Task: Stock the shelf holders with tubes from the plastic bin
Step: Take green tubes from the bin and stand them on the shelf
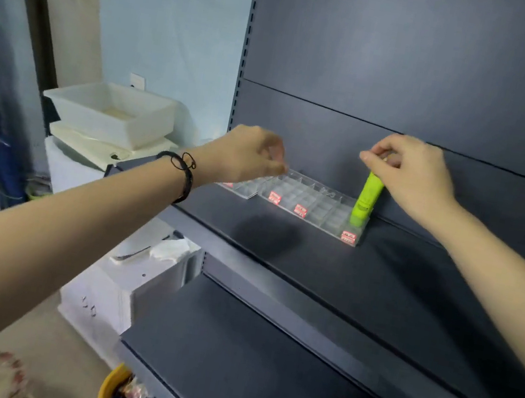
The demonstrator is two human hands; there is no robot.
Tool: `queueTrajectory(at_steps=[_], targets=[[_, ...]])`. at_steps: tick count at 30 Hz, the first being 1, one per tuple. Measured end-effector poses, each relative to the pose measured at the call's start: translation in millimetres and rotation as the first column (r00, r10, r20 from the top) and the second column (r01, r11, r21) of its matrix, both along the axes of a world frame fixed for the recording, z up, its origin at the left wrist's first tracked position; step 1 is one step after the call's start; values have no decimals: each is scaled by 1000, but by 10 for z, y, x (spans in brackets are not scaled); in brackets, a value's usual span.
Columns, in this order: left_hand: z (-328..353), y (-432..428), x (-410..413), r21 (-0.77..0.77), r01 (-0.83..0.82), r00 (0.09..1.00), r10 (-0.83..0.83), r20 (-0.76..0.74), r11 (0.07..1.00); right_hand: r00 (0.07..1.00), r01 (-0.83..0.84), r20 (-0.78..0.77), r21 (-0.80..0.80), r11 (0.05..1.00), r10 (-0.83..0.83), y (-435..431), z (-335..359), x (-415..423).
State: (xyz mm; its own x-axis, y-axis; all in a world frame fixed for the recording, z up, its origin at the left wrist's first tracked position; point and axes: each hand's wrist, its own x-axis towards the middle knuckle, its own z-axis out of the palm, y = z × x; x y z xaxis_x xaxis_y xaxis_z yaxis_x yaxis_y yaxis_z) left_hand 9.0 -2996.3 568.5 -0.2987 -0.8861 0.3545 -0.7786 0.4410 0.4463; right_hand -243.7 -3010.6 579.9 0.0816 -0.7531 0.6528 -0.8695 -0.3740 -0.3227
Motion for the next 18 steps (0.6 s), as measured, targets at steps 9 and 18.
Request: queueTrajectory(at_steps=[9, 18], targets=[[-1385, 1639, 1344, 216, -120, 784, -41, 620, 969, 742, -169, -453, 586, 792, 494, 1391, -1339, 1517], [-3743, 2454, 1646, 653, -263, 772, -251, 584, 710, 609, 23, -347, 907, 421, 714, 1851, -3785, 1967]])
